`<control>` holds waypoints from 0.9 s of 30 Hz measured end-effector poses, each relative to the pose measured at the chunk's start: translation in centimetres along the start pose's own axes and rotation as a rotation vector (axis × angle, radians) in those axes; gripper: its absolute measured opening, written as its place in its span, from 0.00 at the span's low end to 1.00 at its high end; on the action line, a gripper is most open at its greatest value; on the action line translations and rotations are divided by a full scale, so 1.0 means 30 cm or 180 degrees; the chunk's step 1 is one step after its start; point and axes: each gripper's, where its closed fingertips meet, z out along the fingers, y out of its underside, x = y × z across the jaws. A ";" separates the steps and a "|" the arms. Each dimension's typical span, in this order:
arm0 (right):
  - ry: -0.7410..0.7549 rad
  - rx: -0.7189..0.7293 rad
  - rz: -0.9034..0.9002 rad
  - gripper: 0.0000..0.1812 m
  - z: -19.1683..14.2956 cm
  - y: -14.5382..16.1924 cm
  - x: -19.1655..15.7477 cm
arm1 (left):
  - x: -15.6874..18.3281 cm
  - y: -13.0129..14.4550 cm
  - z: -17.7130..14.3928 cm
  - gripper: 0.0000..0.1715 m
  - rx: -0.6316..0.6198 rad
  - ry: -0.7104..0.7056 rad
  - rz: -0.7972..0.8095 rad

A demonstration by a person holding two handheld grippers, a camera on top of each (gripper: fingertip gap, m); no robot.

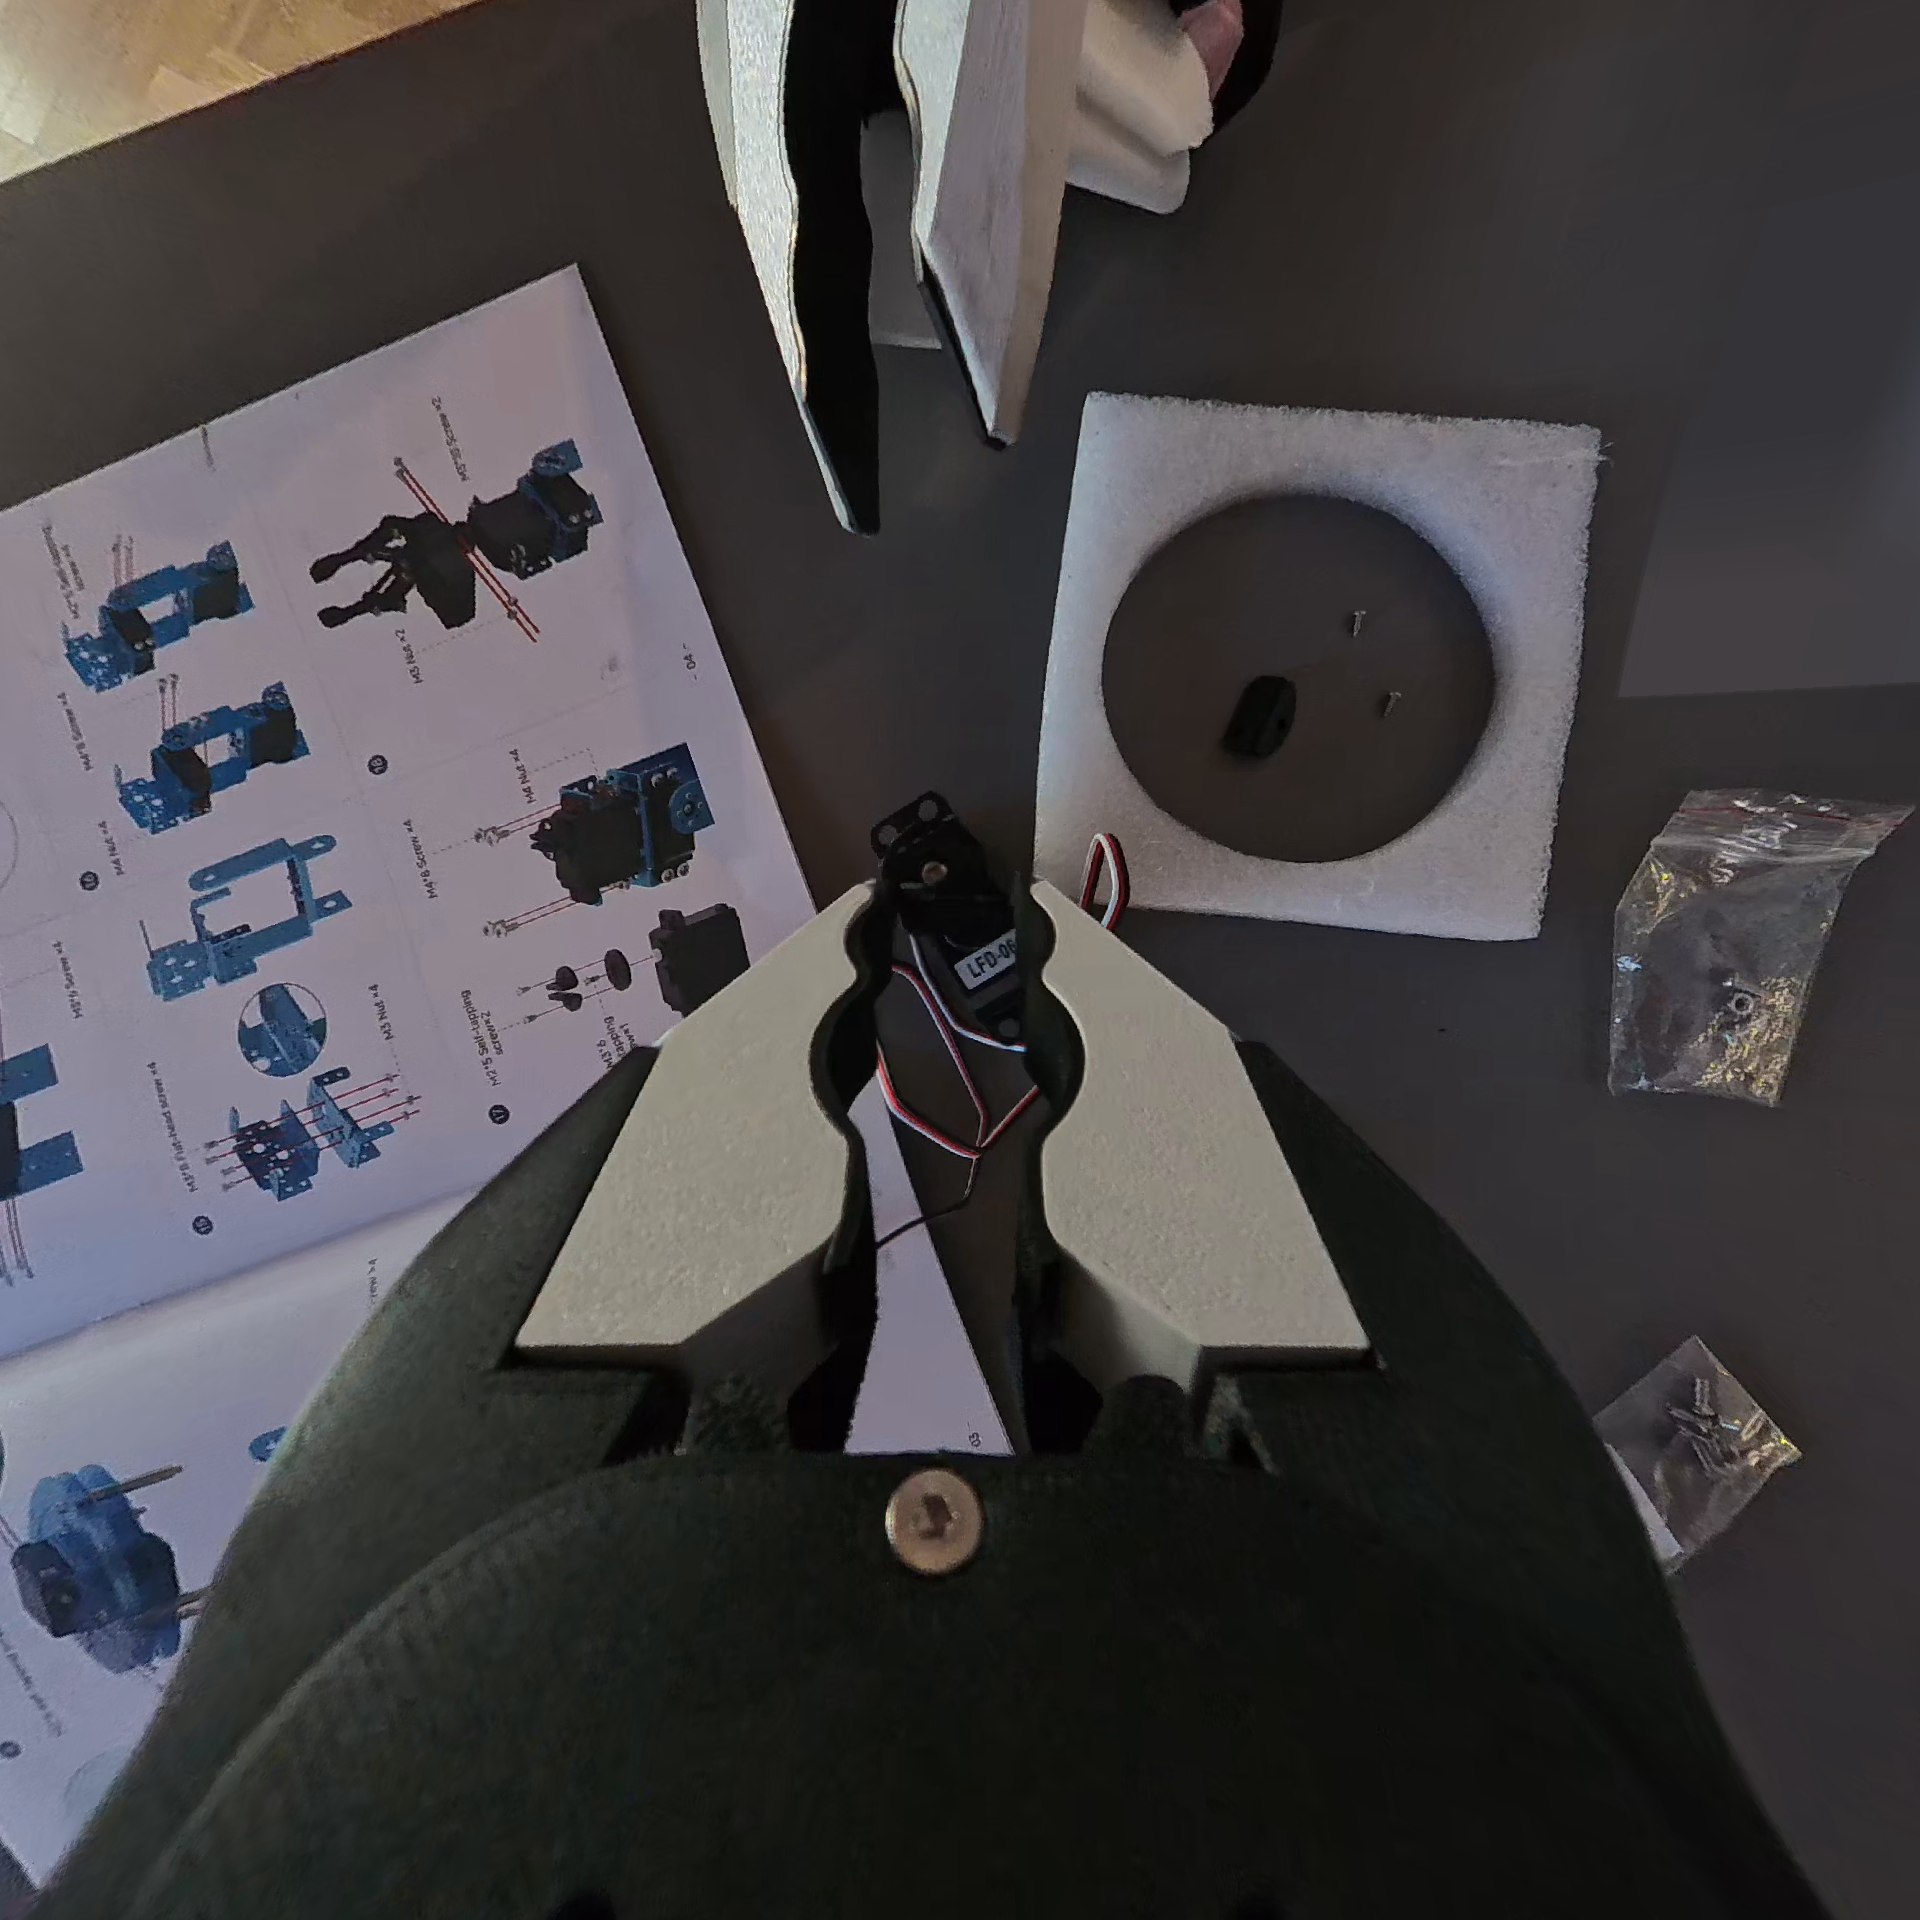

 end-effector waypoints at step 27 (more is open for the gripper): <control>-0.0192 -0.1382 -0.1847 0.26 0.201 0.014 0.026 | -0.001 0.215 -0.082 0.10 0.0343 -0.0467 -0.0897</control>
